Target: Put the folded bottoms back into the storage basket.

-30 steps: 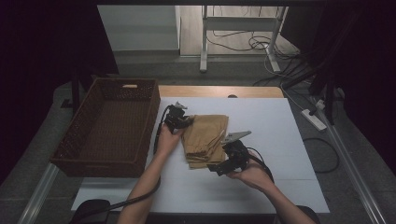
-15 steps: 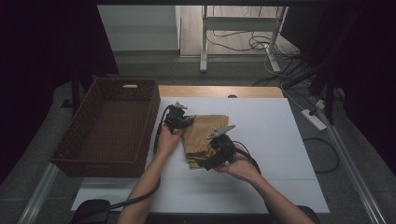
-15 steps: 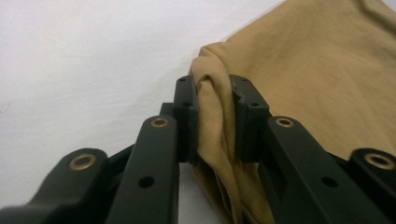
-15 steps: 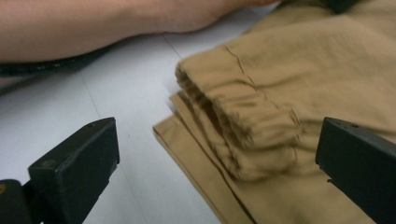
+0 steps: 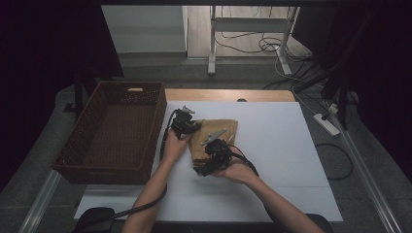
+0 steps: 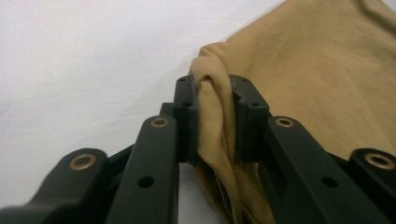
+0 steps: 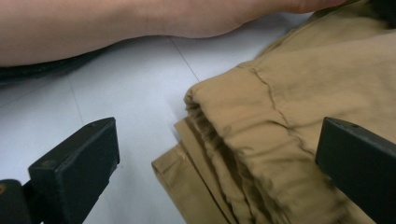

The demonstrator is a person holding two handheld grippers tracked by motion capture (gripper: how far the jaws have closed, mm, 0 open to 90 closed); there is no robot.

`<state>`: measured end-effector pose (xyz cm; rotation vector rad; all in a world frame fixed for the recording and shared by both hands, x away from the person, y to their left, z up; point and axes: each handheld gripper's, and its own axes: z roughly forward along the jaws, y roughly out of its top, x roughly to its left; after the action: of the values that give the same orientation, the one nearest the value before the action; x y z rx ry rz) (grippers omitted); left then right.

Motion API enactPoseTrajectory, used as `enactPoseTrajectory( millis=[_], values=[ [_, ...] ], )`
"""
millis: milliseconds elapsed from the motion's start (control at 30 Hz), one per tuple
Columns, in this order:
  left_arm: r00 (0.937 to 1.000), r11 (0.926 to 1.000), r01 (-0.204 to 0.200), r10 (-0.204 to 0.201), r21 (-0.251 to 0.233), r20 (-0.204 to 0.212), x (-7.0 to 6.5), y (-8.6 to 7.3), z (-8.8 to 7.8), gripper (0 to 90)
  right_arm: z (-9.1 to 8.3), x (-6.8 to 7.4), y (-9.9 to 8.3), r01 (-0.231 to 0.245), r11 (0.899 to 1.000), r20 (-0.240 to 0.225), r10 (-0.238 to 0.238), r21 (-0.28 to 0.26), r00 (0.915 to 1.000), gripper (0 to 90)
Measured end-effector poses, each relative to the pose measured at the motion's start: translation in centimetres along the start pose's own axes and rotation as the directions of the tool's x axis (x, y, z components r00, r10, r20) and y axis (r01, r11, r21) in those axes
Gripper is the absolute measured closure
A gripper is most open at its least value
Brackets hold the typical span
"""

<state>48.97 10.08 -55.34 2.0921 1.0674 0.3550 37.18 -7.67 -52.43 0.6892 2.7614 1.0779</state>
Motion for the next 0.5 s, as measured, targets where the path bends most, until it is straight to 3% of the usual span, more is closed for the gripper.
enactPoseTrajectory(
  millis=[167, 333, 467, 500],
  values=[
    [1.0000, 1.0000, -0.002, 0.002, 0.000, -0.001, 0.0, 0.0, 0.0, 73.8, 1.5, 0.3, 0.1, 0.014, 0.999, -0.002, -0.014, 0.045, 0.9999, 0.5],
    [1.0000, 1.0000, -0.003, 0.003, -0.002, -0.005, -0.1, 0.0, 0.0, 73.8, 2.3, 0.7, -0.2, 0.051, 0.997, 0.029, -0.052, 0.063, 0.9982, 0.6],
    [1.0000, 1.0000, -0.005, 0.005, -0.002, -0.007, -0.1, 0.0, 0.0, 73.7, 2.7, 1.2, -0.5, 0.107, 0.991, 0.073, -0.113, 0.074, 0.9909, 0.8],
    [1.0000, 1.0000, -0.005, 0.005, -0.002, -0.007, -0.1, 0.0, 0.0, 73.7, 2.8, 1.4, -0.6, 0.138, 0.987, 0.095, -0.145, 0.079, 0.9848, 2.5]
  ],
)
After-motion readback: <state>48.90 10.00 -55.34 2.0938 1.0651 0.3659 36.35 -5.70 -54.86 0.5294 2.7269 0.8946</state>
